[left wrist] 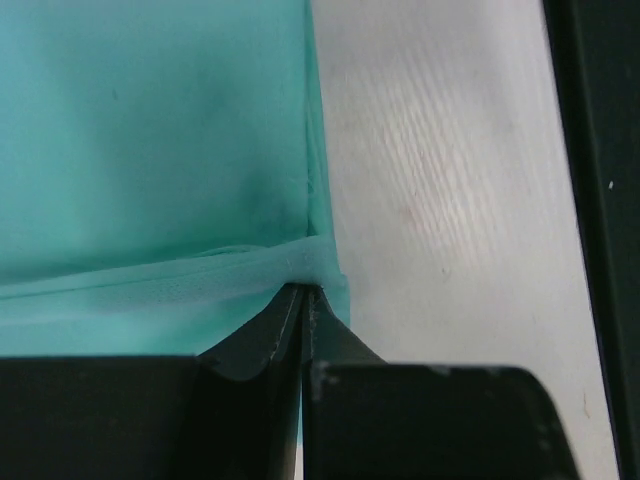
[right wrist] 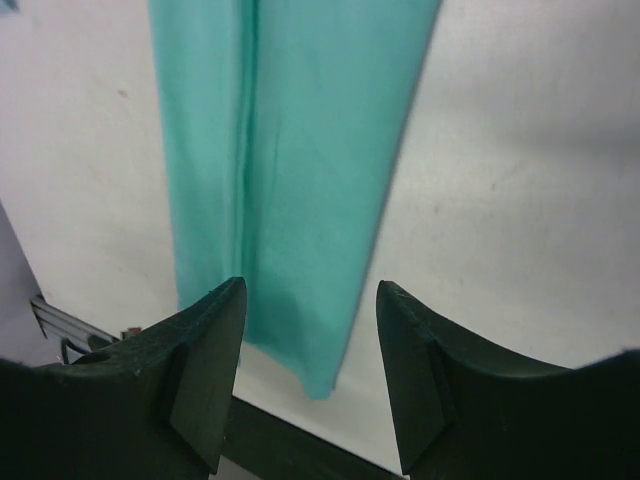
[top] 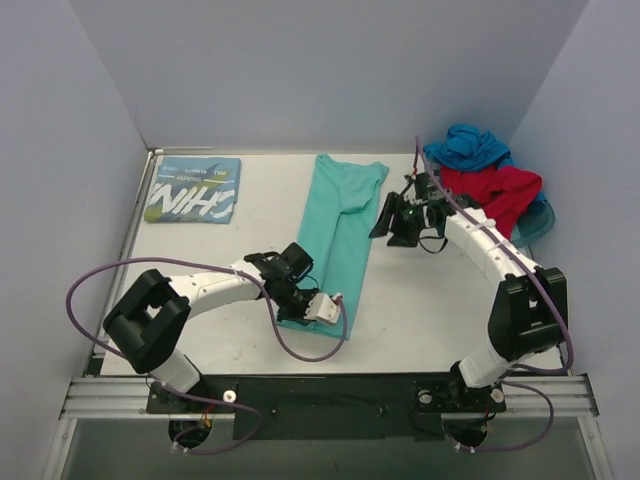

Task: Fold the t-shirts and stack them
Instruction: Rotate the tshirt 85 degrees

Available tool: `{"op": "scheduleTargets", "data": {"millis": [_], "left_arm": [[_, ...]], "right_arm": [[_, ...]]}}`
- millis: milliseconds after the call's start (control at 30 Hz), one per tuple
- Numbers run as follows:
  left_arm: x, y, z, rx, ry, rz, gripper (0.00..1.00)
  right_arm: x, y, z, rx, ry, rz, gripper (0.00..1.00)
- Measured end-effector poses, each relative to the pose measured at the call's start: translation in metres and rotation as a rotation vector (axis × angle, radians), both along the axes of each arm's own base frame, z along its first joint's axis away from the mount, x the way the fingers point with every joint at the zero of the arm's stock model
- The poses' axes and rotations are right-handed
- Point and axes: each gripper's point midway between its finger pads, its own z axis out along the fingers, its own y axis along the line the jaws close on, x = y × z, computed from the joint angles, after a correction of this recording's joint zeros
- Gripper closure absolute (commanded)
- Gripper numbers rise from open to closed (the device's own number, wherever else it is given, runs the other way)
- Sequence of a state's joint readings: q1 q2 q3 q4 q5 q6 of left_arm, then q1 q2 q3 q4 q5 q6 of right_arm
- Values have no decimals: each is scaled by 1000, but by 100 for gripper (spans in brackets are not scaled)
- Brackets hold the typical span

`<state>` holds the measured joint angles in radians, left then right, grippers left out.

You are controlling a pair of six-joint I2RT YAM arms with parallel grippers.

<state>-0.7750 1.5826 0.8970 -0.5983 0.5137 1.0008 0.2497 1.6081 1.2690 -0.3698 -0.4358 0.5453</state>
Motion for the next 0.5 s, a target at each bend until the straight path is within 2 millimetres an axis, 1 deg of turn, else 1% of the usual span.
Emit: {"op": "scheduleTargets", "data": {"millis": [67, 133, 233, 300, 367, 400, 500], "left_arm": [[-5, -19, 8, -20, -14, -43, 91], [-6, -30, 13, -42, -22, -58, 91], [-6, -31, 7, -34, -14, -59, 91], [-7, -28, -3, -9, 5, -60, 89], [-10, -28, -11, 13, 24, -68, 85], [-9, -30, -9, 13, 23, -69, 83], [-11, -39, -7, 12, 25, -79, 79]], "right_arm": [[-35, 1, -25, -33, 72, 34, 51], [-72, 1, -52, -63, 160, 70, 51], [-125, 2, -89, -107, 302, 115, 52], [-150, 3, -104, -121, 369, 144, 52], [-166, 8, -110, -108, 409, 172, 52], [-170, 11, -110, -99, 420, 179, 52], [-171, 20, -111, -61, 426, 203, 54]]}}
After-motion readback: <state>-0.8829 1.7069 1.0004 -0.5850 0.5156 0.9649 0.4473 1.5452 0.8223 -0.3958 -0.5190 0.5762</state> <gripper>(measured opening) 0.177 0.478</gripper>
